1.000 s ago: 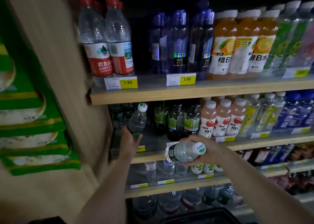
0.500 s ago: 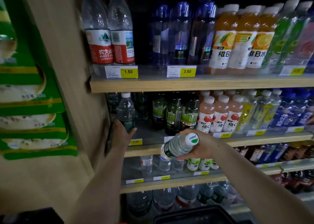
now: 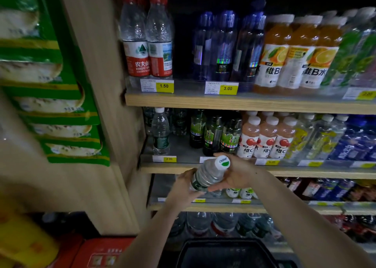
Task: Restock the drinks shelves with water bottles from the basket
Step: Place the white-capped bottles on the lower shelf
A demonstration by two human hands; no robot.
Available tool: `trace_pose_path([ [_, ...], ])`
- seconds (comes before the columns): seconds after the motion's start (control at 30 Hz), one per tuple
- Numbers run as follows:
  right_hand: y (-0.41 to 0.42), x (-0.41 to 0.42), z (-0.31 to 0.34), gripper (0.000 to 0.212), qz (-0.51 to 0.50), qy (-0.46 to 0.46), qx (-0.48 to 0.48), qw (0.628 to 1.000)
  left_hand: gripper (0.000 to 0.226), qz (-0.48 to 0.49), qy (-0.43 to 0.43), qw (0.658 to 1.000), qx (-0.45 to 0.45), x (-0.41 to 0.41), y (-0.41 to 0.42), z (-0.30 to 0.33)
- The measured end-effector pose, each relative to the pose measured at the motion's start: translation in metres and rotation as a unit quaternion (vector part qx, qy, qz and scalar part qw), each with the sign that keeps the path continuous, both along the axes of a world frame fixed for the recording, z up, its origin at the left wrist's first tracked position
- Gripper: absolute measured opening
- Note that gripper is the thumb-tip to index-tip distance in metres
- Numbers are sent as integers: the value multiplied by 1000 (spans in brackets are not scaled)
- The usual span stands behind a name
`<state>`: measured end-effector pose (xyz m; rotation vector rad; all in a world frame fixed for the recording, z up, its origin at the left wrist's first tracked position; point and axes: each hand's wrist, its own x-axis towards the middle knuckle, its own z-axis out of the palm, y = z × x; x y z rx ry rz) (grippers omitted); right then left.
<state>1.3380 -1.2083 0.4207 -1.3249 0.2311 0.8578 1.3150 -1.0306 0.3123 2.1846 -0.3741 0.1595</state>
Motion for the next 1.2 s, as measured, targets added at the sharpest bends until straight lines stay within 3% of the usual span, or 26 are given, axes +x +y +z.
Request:
trace_pose_path([
  [0.17,-19,-7,-8,33,97,-108,-30,989,51,45,46,997,-36,-2,9,10],
  [0.2,-17,-7,-13,34,117,-160,-58,978,52,51,45,997,-34,0,11,13],
  [0.27,-1,-7,-26,60,143,-283,-156,935,58,67,40,996,-30,6,11,17],
  [0.33,21,-5,-38,71,73,-378,-206,899,62,67,28,996,-42,13,10,17],
  [0.4,36,3,-42,59,-15,-437,-206,875,58,66,9,997,-44,22,14,21],
  [0.5,50,27,-40,54,-49,-488,-220,843,62,87,-17,993,-81,38,36,27],
  [0.67,79,73,-45,55,-65,-537,-237,807,88,278,-48,957,-67,79,82,7],
  [0.8,98,101,-68,63,-83,-550,-243,795,91,302,-75,950,-13,116,91,-6],
  [1.0,112,133,-89,69,-110,-537,-261,795,72,335,-77,939,30,138,97,-27],
  [1.2,120,143,-100,66,-88,-502,-314,801,79,326,-103,939,39,131,98,-30],
])
